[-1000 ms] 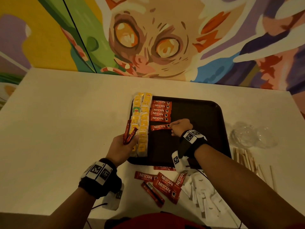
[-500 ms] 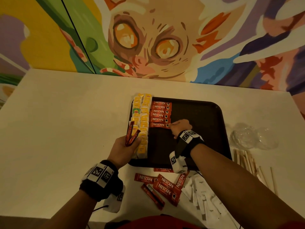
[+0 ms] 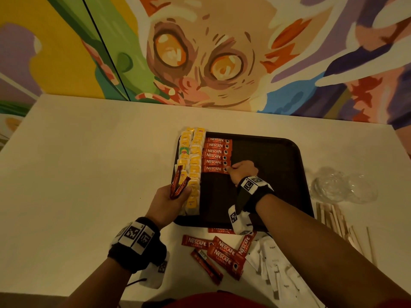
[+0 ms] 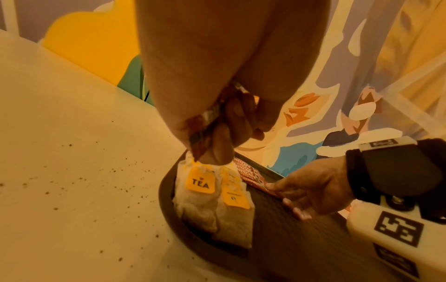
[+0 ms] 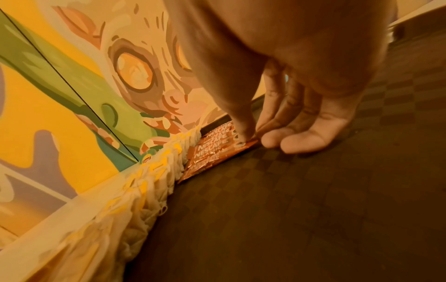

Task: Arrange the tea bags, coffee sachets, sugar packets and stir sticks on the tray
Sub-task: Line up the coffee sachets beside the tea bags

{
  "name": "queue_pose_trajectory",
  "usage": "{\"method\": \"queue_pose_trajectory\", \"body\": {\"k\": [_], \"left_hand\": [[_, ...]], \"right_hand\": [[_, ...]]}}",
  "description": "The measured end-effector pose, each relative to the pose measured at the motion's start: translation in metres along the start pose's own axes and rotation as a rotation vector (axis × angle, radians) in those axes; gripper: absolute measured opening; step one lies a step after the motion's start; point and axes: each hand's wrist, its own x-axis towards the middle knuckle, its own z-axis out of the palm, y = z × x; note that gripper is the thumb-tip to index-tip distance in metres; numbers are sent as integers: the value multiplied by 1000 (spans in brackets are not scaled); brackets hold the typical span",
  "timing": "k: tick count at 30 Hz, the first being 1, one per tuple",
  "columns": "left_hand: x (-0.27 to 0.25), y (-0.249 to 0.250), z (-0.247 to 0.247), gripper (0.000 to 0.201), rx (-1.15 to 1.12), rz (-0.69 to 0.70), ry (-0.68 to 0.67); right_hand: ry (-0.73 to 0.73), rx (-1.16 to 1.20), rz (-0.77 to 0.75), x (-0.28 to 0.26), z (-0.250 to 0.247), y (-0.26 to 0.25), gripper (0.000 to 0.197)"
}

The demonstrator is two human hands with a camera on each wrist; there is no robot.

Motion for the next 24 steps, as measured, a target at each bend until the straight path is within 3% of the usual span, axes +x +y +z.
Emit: {"method": "queue_pose_trajectory", "body": {"k": [13,18,21,24], "left_hand": [[-2,7,3,32,-108,-47,-108],[-1,17,4,36,-93,-68,-95],[1,19,5,35,-73,-60,-95],[1,21,7,29,-28,8,-114]], "right_hand": [[13,16,-13,-2,-4,2,23],[71,39,-130,-11,-8,5,23],[-22,129,-221,-25,-6,2,24],[-253,219,-295,-51,-7,-2,27]]}}
